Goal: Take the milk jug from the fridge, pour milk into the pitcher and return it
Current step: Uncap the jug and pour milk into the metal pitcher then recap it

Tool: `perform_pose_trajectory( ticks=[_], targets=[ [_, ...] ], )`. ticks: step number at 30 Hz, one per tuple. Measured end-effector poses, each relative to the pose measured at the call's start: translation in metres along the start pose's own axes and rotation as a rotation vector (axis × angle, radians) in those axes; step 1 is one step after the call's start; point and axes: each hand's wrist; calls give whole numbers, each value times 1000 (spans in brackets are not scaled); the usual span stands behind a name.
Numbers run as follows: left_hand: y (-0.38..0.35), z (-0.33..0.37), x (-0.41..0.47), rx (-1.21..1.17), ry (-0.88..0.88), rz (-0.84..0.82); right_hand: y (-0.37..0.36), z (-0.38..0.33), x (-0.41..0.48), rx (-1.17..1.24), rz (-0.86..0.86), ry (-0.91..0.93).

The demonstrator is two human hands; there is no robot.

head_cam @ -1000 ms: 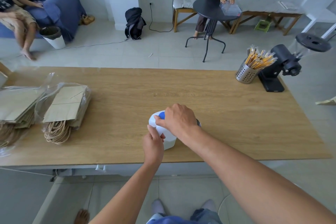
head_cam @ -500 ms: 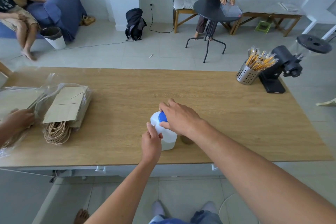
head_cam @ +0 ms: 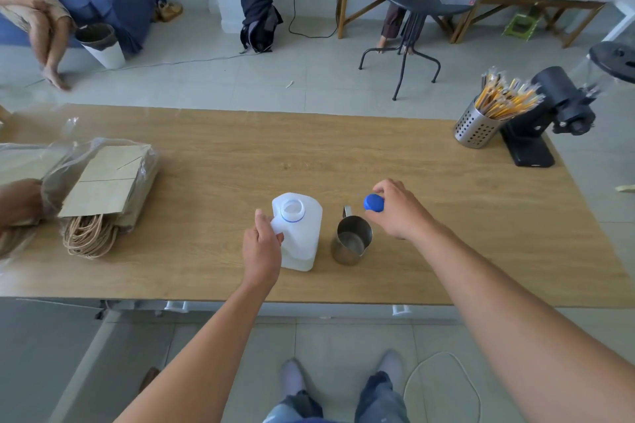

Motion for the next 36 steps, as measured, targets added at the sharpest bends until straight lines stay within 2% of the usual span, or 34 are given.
perform_pose_trajectory(
  ticks=[3,7,15,21,26,31,36],
  targets=[
    [-6,0,2,-40,29,37,-15,50,8,-18,7,-109],
    [-12,-1,5,-31,44,101,-39,97,10,-71,-16,-164],
    [-19,-7,10,-82,82,149,-83,137,20,-82,-70,-120],
    [-21,-7,11,-117,93,178,-84,133,23,-84,-159,-56],
    [-21,-8,11,-133,95,176,-68,106,10,114,-243,127],
    [-19,0,4,-126,114,144,-73,89,-1,192,-199,201],
    [-14,3,-2,-51,65,90,-82,87,-5,281,-139,170]
  ],
)
Point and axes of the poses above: each hand's wrist, its own x-axis towards the middle knuckle, its own y-axis out of the back of the hand, z = x × y, and after that the axes turned 15 degrees about x, right-handed
